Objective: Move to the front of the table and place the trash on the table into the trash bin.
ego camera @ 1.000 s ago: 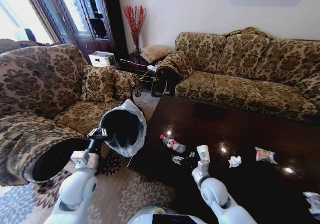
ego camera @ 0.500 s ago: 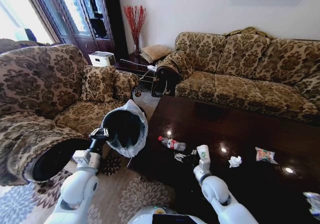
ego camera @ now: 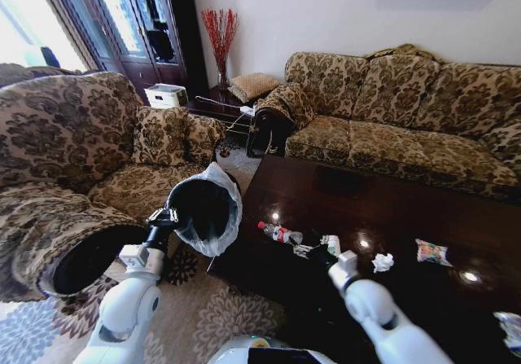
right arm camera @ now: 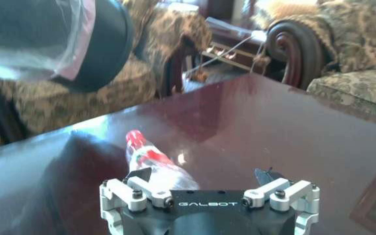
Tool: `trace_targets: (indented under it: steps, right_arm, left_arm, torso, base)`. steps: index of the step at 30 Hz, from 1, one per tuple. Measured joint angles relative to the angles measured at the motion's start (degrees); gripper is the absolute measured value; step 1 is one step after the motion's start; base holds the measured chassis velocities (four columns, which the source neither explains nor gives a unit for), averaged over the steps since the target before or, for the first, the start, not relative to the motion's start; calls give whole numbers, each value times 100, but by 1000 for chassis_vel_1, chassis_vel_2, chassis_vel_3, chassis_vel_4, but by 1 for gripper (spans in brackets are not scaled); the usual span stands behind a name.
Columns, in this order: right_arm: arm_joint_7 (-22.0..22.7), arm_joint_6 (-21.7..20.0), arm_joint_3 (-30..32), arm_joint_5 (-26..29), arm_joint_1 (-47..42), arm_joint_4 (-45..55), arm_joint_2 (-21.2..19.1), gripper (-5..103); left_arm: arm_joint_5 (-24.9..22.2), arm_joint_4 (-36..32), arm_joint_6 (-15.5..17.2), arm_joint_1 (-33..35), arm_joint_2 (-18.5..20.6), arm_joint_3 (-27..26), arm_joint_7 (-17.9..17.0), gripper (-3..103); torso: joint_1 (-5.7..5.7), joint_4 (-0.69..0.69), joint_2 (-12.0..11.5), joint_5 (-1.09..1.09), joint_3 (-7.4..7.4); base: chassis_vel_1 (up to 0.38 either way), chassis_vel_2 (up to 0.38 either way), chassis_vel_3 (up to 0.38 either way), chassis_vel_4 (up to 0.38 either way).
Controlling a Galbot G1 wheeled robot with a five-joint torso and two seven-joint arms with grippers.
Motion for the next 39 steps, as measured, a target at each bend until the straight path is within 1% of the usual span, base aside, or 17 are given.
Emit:
trace_targets:
  steps: [3,6,7,9,10,12,13,14,15,16,18,19,23,25,28,34,39]
  right_arm:
    - [148,-142,-698,902,786,-37,-792,100]
    - [125,-140,-1119,1280,1257,-75,-1150,100]
    - [-14,-72,-1600,1548,1721,-153,-1470,100]
    - [-195,10,-2154,1758,2232,-249,-1742,100]
    - [-195,10,-2154,1758,2232,-249,-1742,100]
    - [-471,25,-3142,2037,3316,-423,-1894,100]
    - [-518,22,-3385,2085,3596,-483,-1876,100]
    - [-518,22,-3385,2085,3596,-483,-1876,100]
    - [-579,3,-4064,2183,4331,-674,-1730,100]
    - [-585,-13,-4484,2249,4726,-797,-1599,100]
    - [-569,-100,-5137,2373,5394,-958,-1328,100]
    - [-569,-100,-5137,2373,5394,-958,-1328,100]
    - [-562,-268,-6406,2408,6587,-1336,-882,100]
    - [-569,-293,-6543,2356,6697,-1414,-810,100]
    - [-635,-360,-6788,2033,6880,-1698,-587,100]
    - [-922,-416,-7102,1708,7067,-1949,-486,100]
    - [-841,-425,-7287,1583,7083,-2050,-403,100]
  left_arm:
    - [-1,1,0,2,-58,-20,-1,1]
    - [4,1,-3,-14,-74,-48,-6,1]
    - [17,1,-4,-23,-92,-62,-9,1]
    - [43,-4,-6,-24,-117,-69,-13,1]
    - [43,-4,-6,-24,-117,-69,-13,1]
    - [62,-43,-6,-11,-137,-80,-12,1]
    - [62,-50,-7,-10,-137,-87,-12,1]
    - [62,-50,-7,-10,-137,-87,-12,1]
    - [64,-58,-8,-3,-136,-116,-15,1]
    - [64,-62,-9,7,-133,-139,-17,1]
    - [65,-75,-9,19,-131,-159,-20,1]
    - [65,-75,-9,19,-131,-159,-20,1]
    - [61,-107,-9,25,-130,-172,-25,1]
    - [60,-111,-9,26,-130,-172,-24,1]
    - [51,-122,-9,15,-137,-168,-24,1]
    - [30,-159,-9,40,-140,-199,-29,1]
    - [24,-181,-9,66,-160,-230,-62,1]
  torso:
    - [1,5,0,4,0]
    - [1,6,0,2,0]
    - [1,6,0,1,0]
    - [0,4,0,2,1]
    - [0,4,0,2,1]
    - [0,-1,0,0,0]
    - [0,0,0,1,0]
    - [0,0,0,1,0]
    - [0,2,0,0,0]
    - [1,3,-1,1,1]
    - [1,6,-1,3,1]
    - [1,6,-1,3,1]
    - [0,5,0,-2,0]
    - [0,4,-1,-2,0]
    - [0,2,-1,1,1]
    - [0,3,-1,0,0]
    - [0,3,-1,0,0]
  base:
    - [0,0,0,0]
    - [0,0,0,0]
    - [0,0,0,0]
    - [0,0,0,0]
    - [0,0,0,0]
    - [0,0,0,0]
    - [0,0,0,0]
    - [0,0,0,0]
    - [0,0,0,0]
    - [0,0,0,0]
    - [0,0,0,0]
    - [0,0,0,0]
    - [0,0,0,0]
    - [0,0,0,0]
    - [0,0,0,0]
    - [0,0,0,0]
    - [0,0,0,0]
